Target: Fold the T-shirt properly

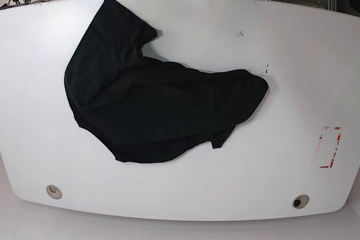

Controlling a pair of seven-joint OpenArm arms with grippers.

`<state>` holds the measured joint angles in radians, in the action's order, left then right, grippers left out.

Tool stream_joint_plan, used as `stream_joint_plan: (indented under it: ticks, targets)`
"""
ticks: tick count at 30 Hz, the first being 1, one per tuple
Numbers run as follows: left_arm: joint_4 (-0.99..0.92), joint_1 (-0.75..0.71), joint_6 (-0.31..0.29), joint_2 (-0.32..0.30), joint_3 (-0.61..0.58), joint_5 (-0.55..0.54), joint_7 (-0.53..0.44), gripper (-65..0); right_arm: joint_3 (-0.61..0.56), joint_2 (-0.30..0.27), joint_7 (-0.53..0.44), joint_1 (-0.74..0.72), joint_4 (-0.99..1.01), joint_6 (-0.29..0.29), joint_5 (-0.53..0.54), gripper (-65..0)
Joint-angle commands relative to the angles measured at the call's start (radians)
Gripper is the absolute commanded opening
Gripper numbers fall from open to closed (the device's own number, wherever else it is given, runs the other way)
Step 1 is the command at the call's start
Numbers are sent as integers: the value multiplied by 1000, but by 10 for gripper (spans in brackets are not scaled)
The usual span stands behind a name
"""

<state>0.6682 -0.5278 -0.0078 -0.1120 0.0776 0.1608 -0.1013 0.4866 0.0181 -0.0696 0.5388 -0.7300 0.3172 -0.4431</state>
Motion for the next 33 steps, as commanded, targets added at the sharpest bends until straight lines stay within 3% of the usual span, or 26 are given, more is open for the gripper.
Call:
stream_joint_plan:
  ticks: [1, 11, 33]
  targets:
    - [20, -20, 2, -6, 2, 1, -16, -215, 1, 3, -9, 29, -30, 2, -1, -521]
    - [88, -34, 7, 3, 4, -1, -24, -210, 1, 16, -5, 48, -96, 4, -11, -514]
    - [161, -49, 9, 13, -2, 5, -32, -208, 4, -14, -25, 18, -62, 10, 1, -520]
